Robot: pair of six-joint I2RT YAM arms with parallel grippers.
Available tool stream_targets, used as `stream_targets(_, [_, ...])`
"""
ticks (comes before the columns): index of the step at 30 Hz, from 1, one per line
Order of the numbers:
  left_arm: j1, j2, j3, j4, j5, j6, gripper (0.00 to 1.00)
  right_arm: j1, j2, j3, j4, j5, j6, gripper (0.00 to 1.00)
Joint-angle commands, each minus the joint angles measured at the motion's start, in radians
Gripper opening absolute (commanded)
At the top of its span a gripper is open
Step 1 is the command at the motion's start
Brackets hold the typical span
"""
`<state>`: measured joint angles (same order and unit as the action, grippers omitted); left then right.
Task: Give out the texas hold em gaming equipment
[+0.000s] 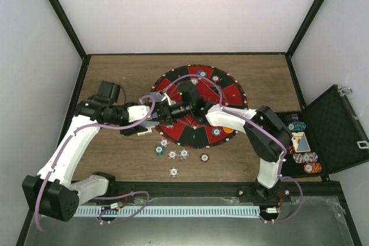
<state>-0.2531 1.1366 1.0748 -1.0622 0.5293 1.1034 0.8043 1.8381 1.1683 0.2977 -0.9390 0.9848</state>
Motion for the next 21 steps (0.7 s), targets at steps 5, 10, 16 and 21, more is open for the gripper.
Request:
stream_targets(5, [0.004, -0.033, 0.035, 0.001, 0.039, 0.018, 0.04, -0.031, -0.039, -0.012, -0.101, 0.016, -0.060, 0.48])
stream_targets(10, [0.004, -0.032, 0.031, 0.002, 0.028, 0.021, 0.04, -0.040, -0.072, -0.025, -0.131, 0.023, -0.076, 0.43])
stream_targets(16, [0.004, -0.028, 0.025, 0.008, 0.024, 0.023, 0.04, -0.046, -0.120, -0.014, -0.186, 0.044, -0.100, 0.34])
stream_targets(21, [0.004, -0.026, 0.020, 0.012, 0.018, 0.023, 0.04, -0.048, -0.145, 0.005, -0.241, 0.058, -0.120, 0.25])
